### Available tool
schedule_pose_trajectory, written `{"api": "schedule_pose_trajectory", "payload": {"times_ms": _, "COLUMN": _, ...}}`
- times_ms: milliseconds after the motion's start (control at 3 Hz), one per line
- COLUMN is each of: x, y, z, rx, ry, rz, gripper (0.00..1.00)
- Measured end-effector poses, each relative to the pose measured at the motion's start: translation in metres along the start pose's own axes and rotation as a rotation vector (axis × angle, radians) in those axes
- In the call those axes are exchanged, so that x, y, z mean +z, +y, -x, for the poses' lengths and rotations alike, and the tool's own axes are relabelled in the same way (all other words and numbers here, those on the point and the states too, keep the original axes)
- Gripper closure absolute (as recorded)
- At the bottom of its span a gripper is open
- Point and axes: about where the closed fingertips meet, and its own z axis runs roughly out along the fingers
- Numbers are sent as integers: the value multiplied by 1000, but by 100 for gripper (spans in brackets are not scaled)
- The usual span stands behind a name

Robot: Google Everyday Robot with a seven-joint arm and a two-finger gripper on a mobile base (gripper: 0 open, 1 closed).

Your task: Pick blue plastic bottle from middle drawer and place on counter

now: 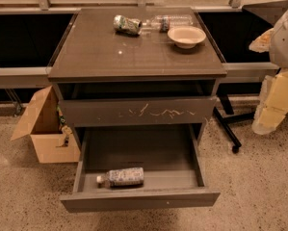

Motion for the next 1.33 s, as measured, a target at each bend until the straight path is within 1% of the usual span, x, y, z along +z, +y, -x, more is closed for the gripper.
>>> {"api": "schedule_pose_trajectory", "payload": {"times_ms": 333, "x": 0, "y": 0, "z": 0, "rx": 0, "ry": 0, "rz": 0, "gripper": 0}}
{"api": "schedule_pose_trajectory", "payload": {"times_ms": 667, "x": 16, "y": -2, "z": 5, "rx": -4, "ry": -44, "rz": 17, "gripper": 0}}
{"api": "schedule_pose_trajectory", "payload": {"times_ms": 1000, "x": 54, "y": -7, "z": 15, "rx": 10, "ry": -140, "rz": 61, "gripper": 0}}
{"api": "schedule_pose_trajectory", "payload": {"times_ms": 1333, "x": 103, "y": -5, "z": 38, "rx": -3, "ry": -273, "rz": 123, "gripper": 0}}
